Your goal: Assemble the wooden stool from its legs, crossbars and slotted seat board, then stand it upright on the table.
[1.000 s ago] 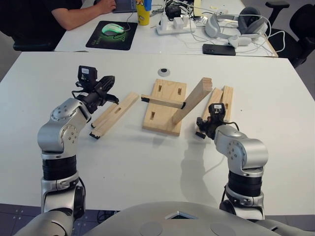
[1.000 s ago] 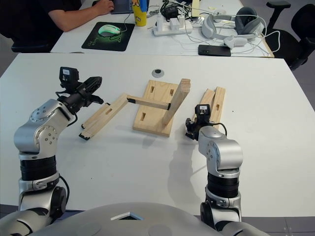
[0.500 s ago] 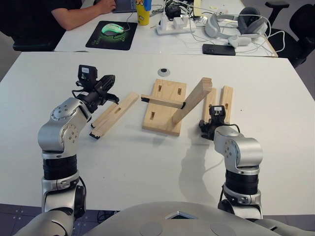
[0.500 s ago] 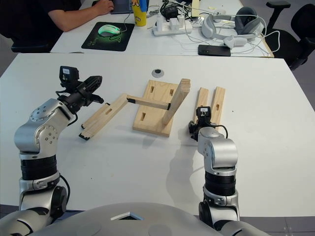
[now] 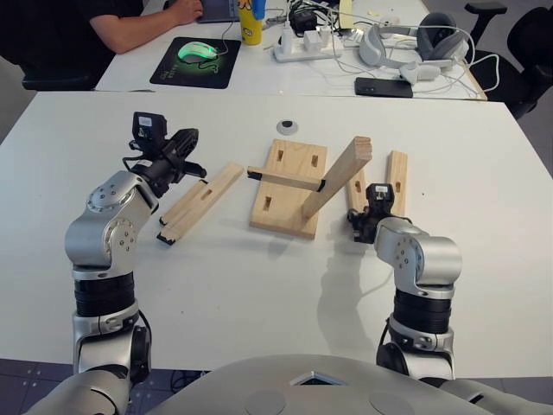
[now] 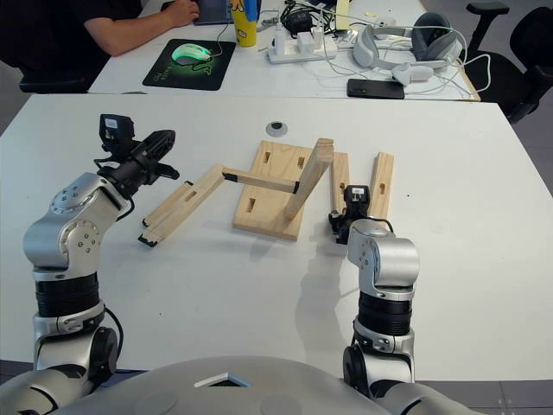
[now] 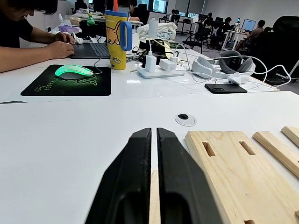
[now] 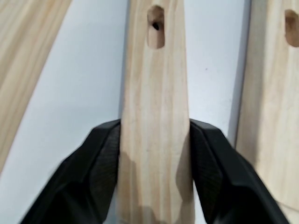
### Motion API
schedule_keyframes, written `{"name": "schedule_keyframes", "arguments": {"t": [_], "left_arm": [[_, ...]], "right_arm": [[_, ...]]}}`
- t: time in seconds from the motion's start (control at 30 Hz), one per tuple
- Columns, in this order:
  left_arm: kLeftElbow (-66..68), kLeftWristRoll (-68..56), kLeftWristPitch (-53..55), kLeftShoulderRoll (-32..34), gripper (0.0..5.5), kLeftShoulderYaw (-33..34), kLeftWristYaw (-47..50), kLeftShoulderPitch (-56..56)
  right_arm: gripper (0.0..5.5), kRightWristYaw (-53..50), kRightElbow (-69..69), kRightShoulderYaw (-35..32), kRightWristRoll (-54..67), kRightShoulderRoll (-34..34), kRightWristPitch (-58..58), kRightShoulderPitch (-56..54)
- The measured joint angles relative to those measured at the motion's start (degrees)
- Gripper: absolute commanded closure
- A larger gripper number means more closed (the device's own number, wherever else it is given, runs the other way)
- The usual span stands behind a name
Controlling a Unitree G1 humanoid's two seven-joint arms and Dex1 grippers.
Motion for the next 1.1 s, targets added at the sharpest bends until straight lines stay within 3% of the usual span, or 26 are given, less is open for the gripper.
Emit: {"name": "schedule_keyframes", "arguments": {"t": [0.37, 0.57, 0.8, 1.1], "left_arm": [[4.36, 5.13, -6.19, 1.72, 5.29, 1.25, 1.50, -1.28], [8.48, 6.69, -8.71, 3.17, 5.29, 2.24, 1.78, -5.32], [9.69, -5.06, -8.48, 2.61, 4.35, 7.47, -5.49, -11.36], [16.78, -26.79, 4.86, 8.58, 3.19, 14.07, -18.66, -26.88]], "right_arm": [[3.44, 1.47, 2.43, -0.57, -0.27, -1.30, -6.07, -0.48], [3.44, 4.77, 5.04, -8.22, 3.09, -3.52, -16.82, -8.84], [3.44, 18.15, 11.22, -15.96, 16.95, -8.58, -27.86, -23.77], [3.44, 32.05, 8.84, -14.00, 36.96, -10.30, -24.82, -30.86]]}}
